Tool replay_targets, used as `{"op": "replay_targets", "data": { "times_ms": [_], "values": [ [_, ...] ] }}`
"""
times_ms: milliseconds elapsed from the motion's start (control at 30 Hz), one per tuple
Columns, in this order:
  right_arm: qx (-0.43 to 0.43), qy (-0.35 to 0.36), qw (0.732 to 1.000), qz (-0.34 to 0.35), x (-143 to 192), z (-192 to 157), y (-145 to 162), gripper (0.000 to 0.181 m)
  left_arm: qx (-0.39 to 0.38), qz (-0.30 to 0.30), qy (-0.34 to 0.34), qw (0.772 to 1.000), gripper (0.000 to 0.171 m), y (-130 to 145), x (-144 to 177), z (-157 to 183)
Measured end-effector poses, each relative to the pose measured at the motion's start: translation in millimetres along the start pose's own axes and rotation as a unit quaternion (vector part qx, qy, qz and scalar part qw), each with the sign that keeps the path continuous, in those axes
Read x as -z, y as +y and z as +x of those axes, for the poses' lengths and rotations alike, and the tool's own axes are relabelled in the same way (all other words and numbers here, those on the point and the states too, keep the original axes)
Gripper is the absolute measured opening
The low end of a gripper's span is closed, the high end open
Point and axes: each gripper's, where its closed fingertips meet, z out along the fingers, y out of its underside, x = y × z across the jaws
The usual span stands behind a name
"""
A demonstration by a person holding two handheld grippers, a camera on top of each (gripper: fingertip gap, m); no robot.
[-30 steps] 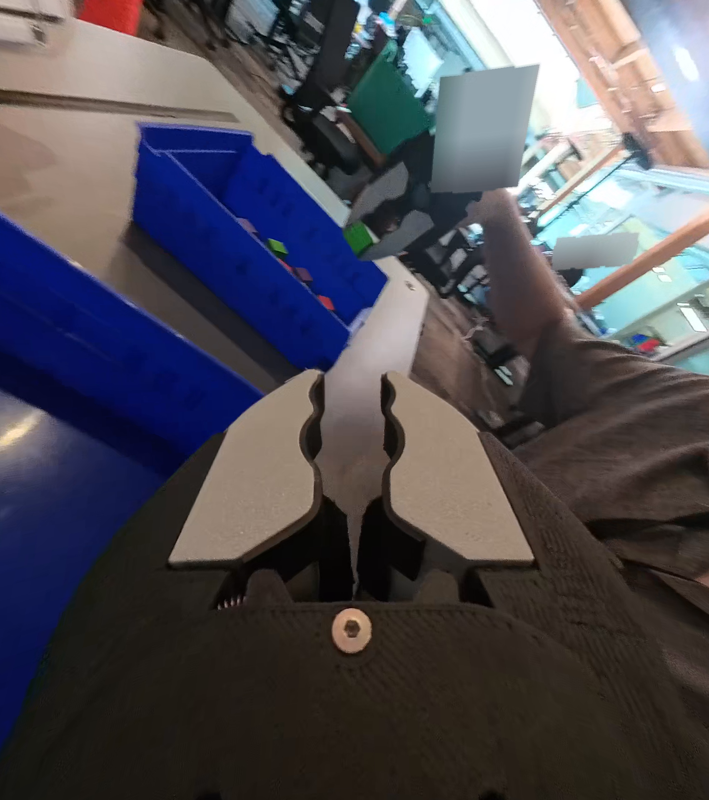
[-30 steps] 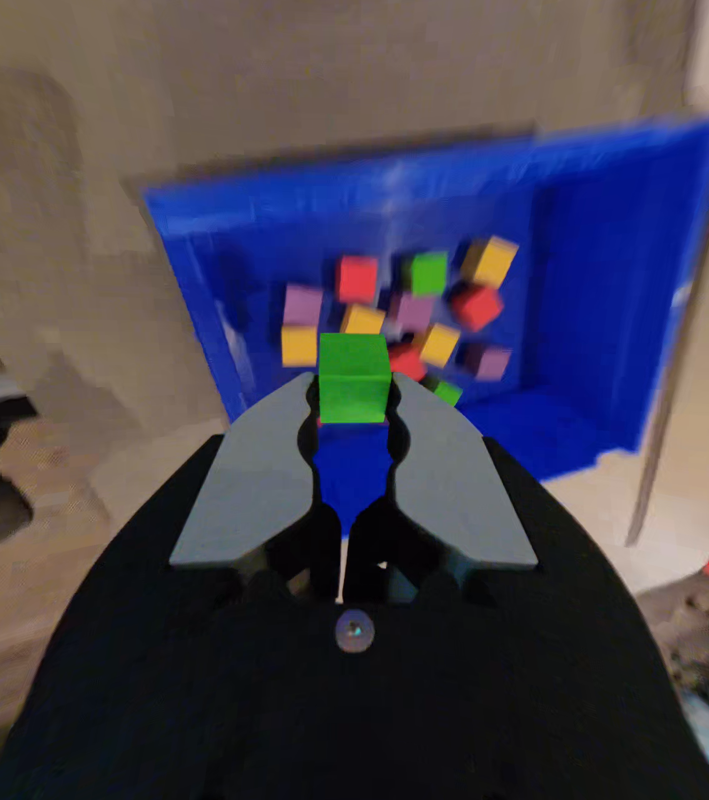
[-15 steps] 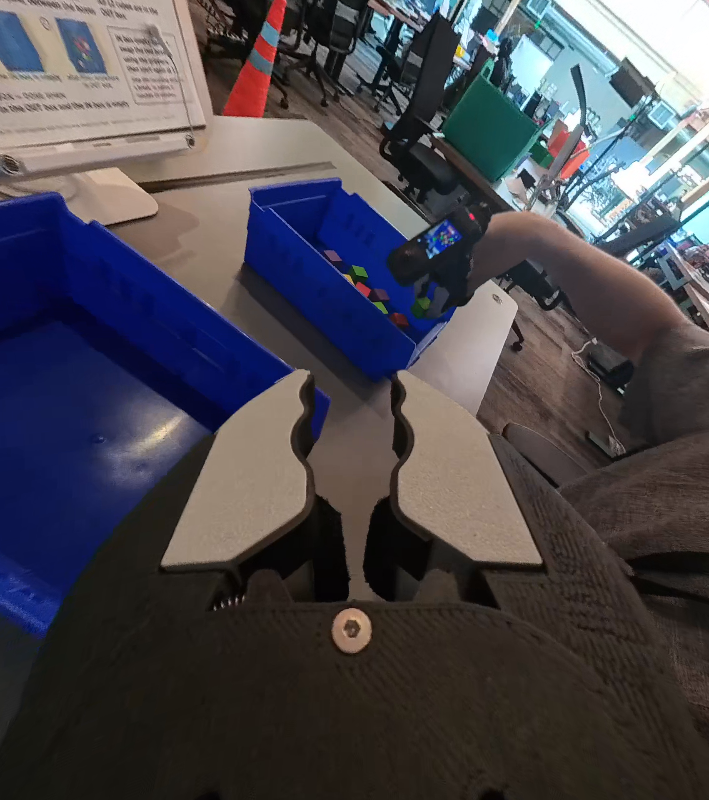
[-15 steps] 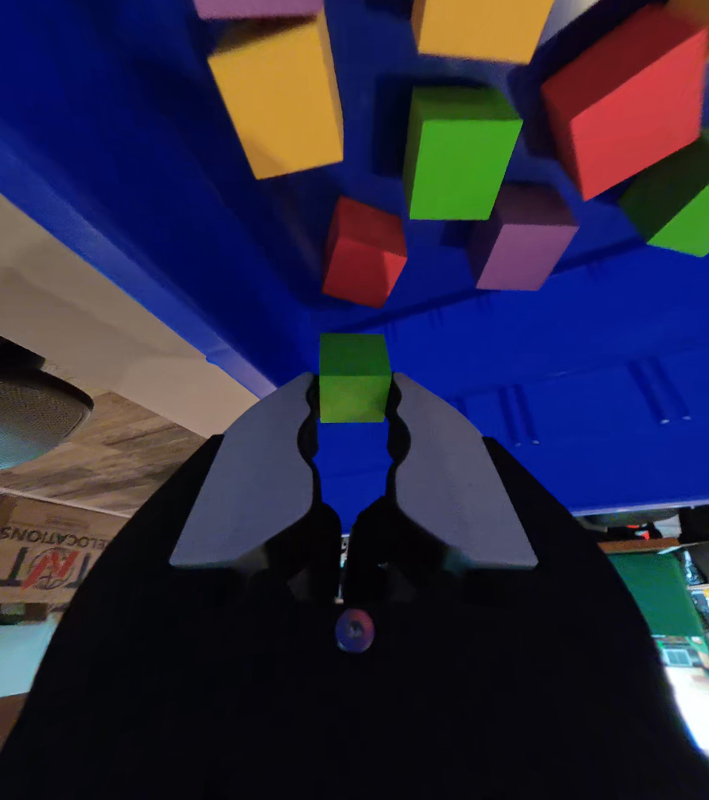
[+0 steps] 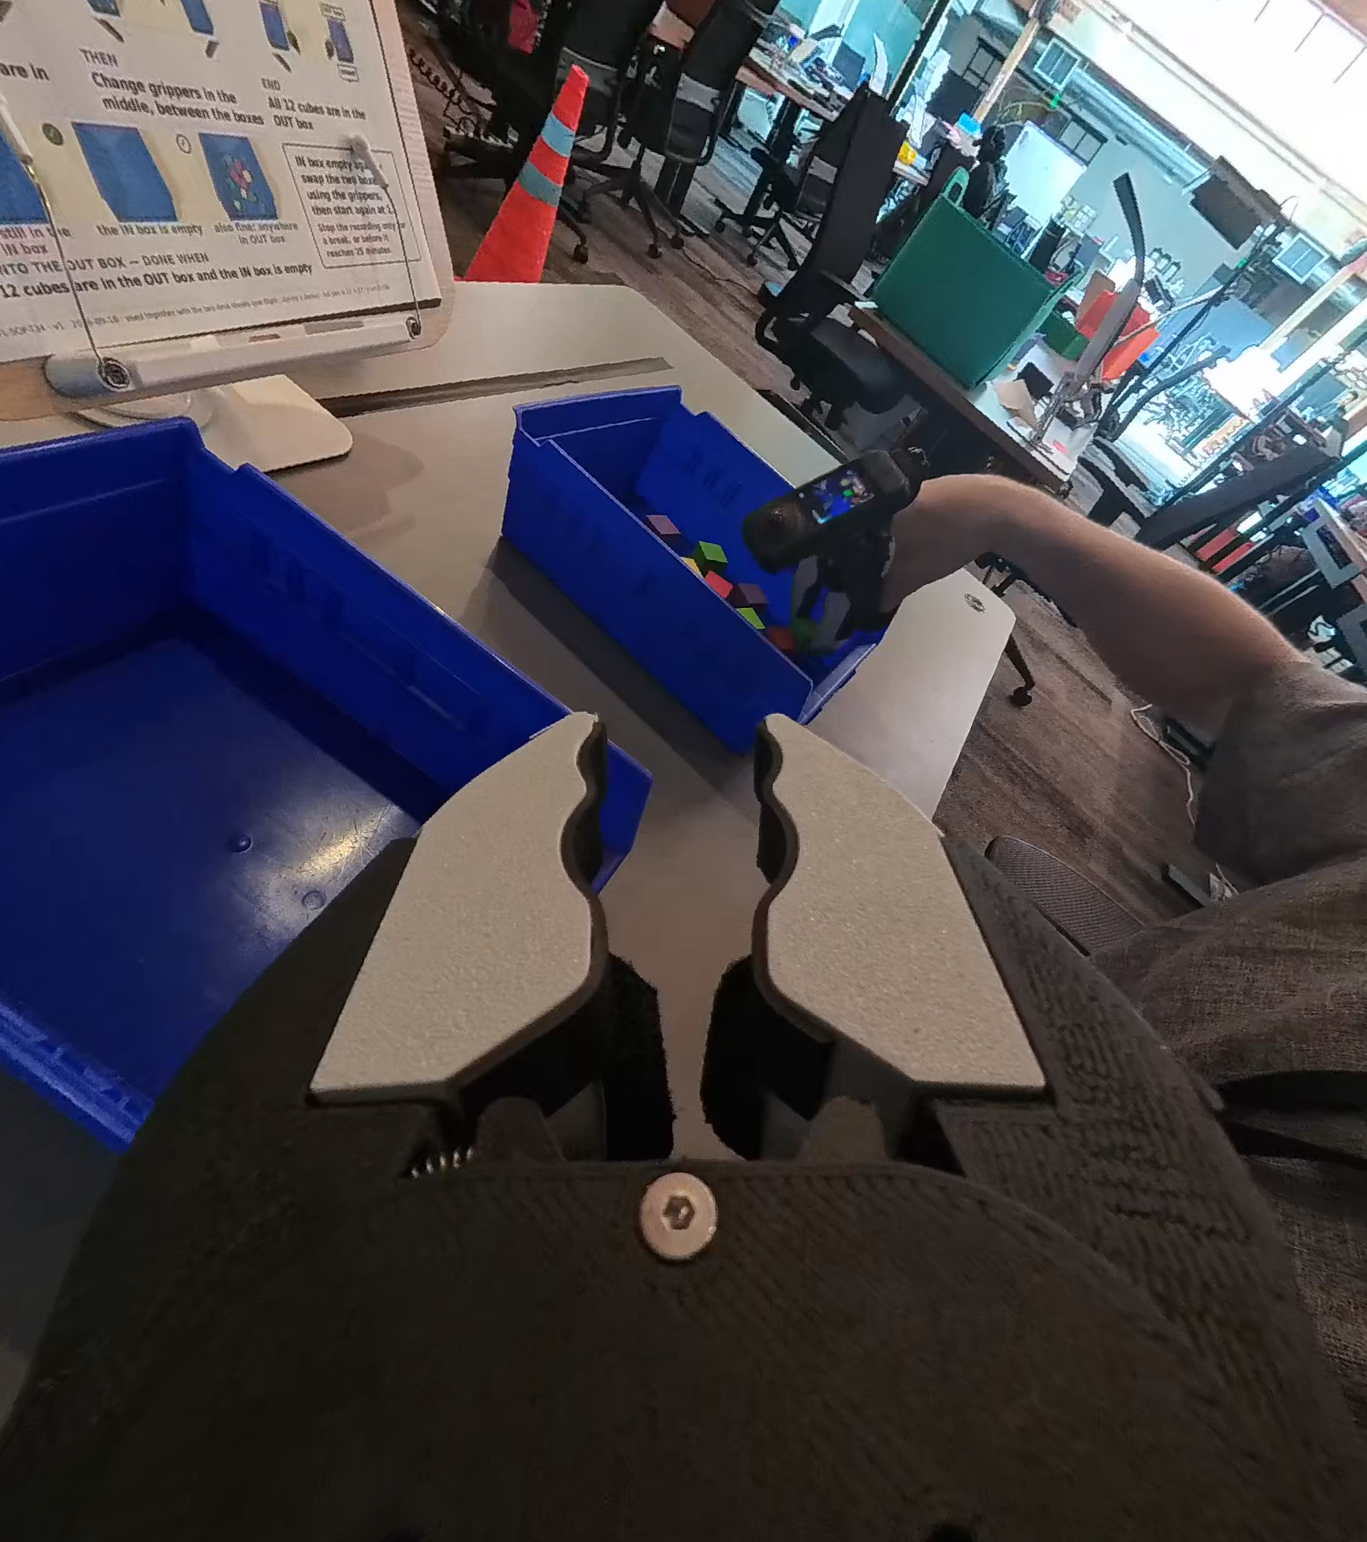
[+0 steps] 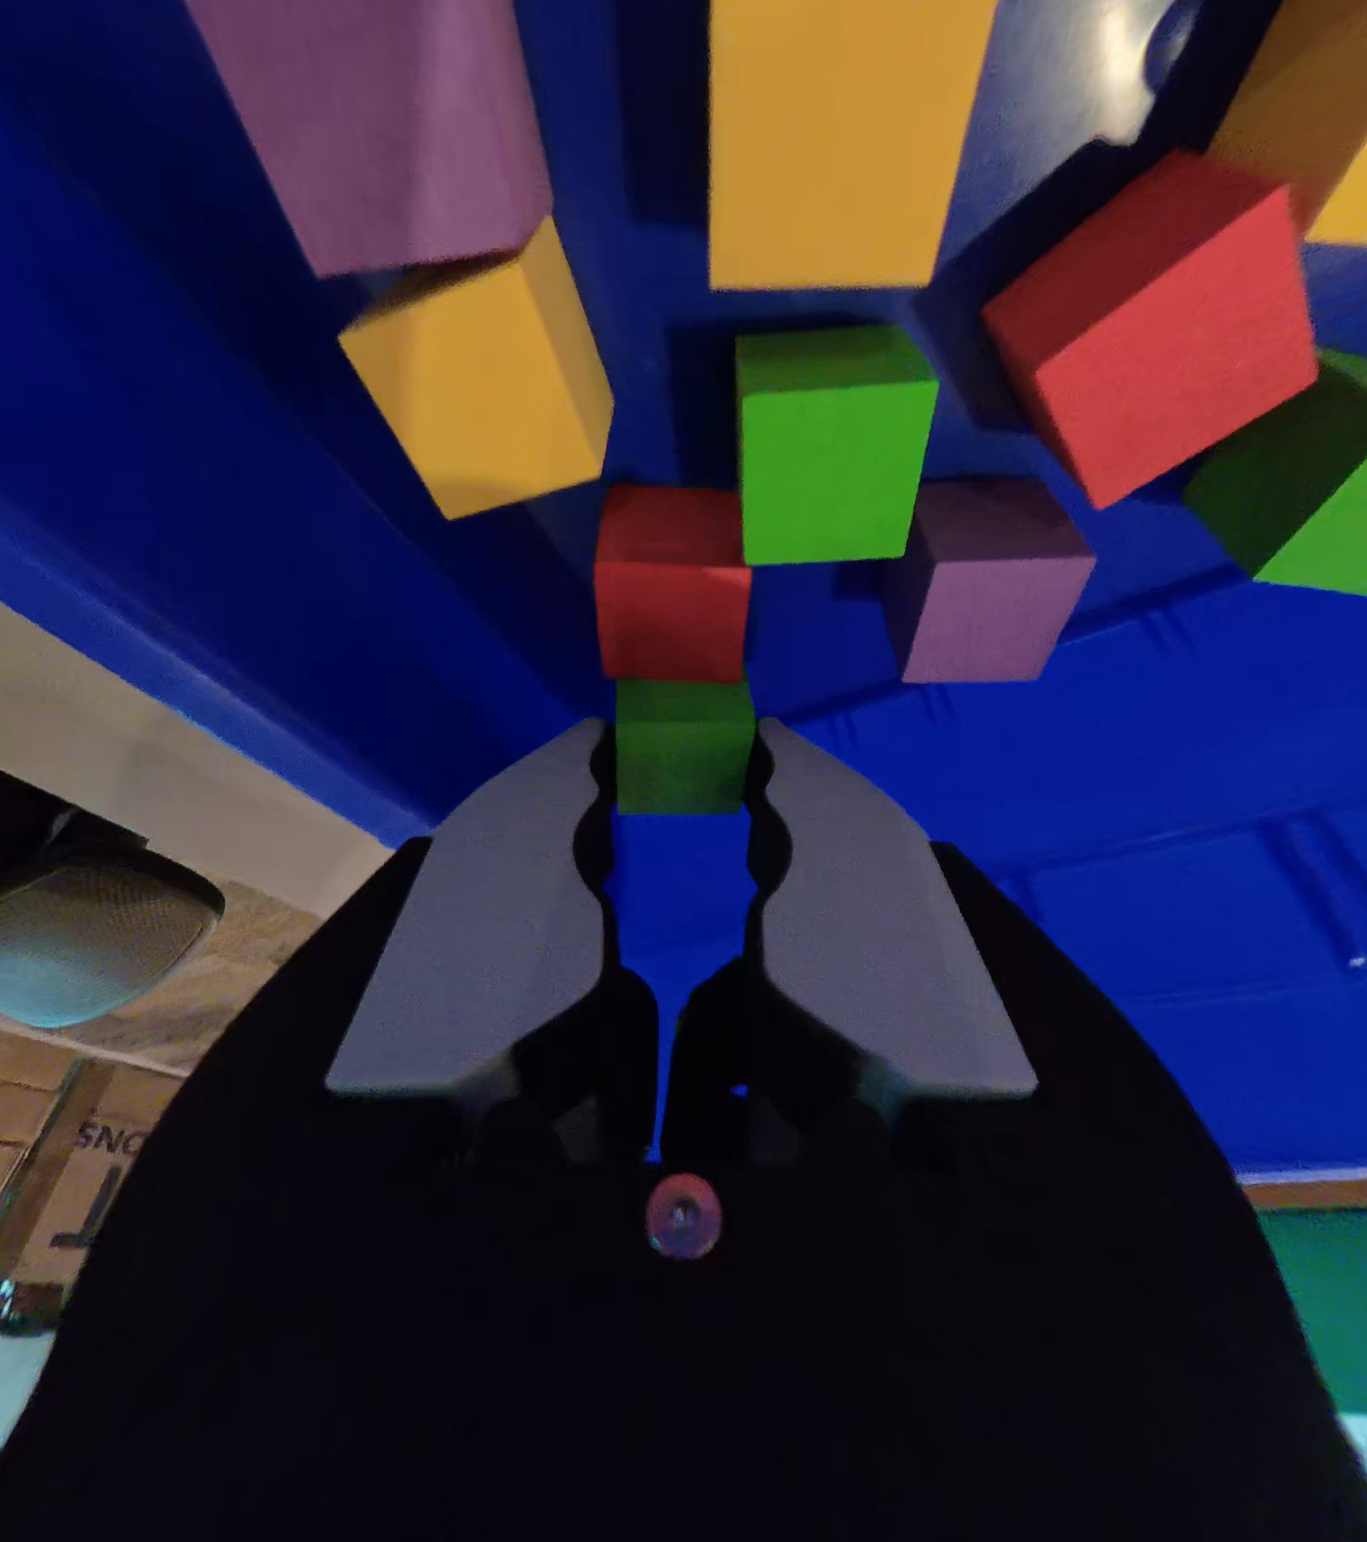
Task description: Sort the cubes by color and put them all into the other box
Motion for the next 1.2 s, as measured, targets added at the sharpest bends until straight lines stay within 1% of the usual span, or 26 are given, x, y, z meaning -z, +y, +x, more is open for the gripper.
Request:
{"op": "replay_targets", "data": {
  "times_ms": [100, 267, 500, 600, 733, 767, 833, 867, 967, 1067, 1133, 1200],
  "values": [
    [0.000, 0.005, 1.000, 0.023, 1.8, 2.6, -6.8, 0.029, -0.002, -0.001, -0.004, 1.000, 0.034, 0.0, -0.2, 0.1],
    [-0.005, 0.002, 1.000, 0.010, -1.9, 3.0, -1.4, 0.029, -0.003, -0.004, -0.009, 1.000, 0.034, 0.9, -0.1, -0.6],
    [-0.007, 0.007, 1.000, 0.021, -7.1, 3.9, -3.3, 0.029, -0.006, -0.012, -0.017, 1.000, 0.034, 2.9, -4.0, -1.6],
    [-0.005, 0.009, 0.999, 0.037, -4.5, 3.7, -7.1, 0.029, -0.006, -0.017, -0.018, 1.000, 0.035, 4.4, -6.8, -2.4],
    [-0.004, 0.011, 0.999, 0.037, -4.4, 4.2, -6.8, 0.031, -0.008, -0.020, -0.017, 1.000, 0.034, 5.2, -9.5, -1.4],
    [-0.004, 0.009, 0.999, 0.037, -4.8, 3.8, -6.6, 0.039, -0.010, -0.021, -0.017, 1.000, 0.034, 5.2, -9.7, -0.9],
    [-0.011, 0.004, 0.999, 0.041, -4.1, 3.1, -7.0, 0.063, -0.013, -0.023, -0.021, 0.999, 0.034, 5.4, -9.8, -1.0],
    [-0.013, 0.006, 0.999, 0.044, -2.8, 3.9, -6.9, 0.066, -0.013, -0.023, -0.022, 0.999, 0.035, 5.3, -9.7, -1.5],
    [-0.017, 0.016, 0.998, 0.052, 5.0, 8.2, -5.1, 0.060, -0.014, -0.022, -0.024, 0.999, 0.034, 4.9, -8.6, -2.2],
    [-0.016, 0.033, 0.997, 0.073, 19.7, 13.3, -4.4, 0.057, -0.015, -0.025, -0.024, 0.999, 0.035, 5.8, -9.2, -2.4],
    [-0.017, 0.071, 0.991, 0.112, 40.6, 22.1, -6.6, 0.055, -0.015, -0.029, -0.025, 0.999, 0.035, 6.9, -10.7, -2.5],
    [-0.026, 0.101, 0.978, 0.178, 69.1, 25.2, -10.1, 0.052, -0.016, -0.031, -0.027, 0.999, 0.035, 7.6, -11.9, -2.6]
  ]
}}
